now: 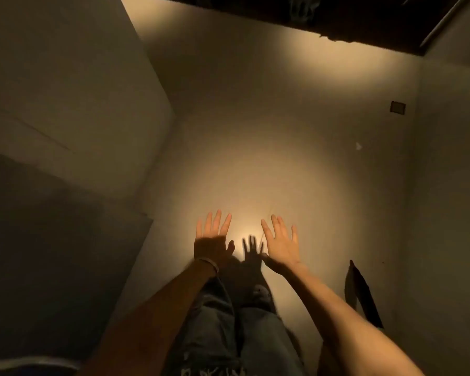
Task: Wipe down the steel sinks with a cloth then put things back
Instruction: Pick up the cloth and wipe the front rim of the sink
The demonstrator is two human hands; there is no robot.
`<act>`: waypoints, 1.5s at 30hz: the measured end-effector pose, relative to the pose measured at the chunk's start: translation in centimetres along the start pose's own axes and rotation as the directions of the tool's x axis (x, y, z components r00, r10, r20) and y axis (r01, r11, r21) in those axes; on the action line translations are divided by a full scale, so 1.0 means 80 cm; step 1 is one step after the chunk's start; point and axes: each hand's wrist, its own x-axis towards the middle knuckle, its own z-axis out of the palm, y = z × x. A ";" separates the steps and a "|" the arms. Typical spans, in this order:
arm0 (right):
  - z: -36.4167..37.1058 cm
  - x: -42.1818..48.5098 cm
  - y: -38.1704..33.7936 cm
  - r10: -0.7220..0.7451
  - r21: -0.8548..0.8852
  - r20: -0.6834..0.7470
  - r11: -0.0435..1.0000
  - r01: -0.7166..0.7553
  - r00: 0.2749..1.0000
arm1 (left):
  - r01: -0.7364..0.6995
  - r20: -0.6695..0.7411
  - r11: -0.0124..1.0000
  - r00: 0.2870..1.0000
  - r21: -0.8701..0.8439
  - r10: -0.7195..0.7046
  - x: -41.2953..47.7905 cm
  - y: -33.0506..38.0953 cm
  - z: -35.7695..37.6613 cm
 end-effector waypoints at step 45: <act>-0.471 0.474 0.086 0.122 0.034 -0.291 0.993 -0.117 0.949 | -0.322 -0.224 0.941 0.915 0.100 0.336 0.602 -0.019 -0.397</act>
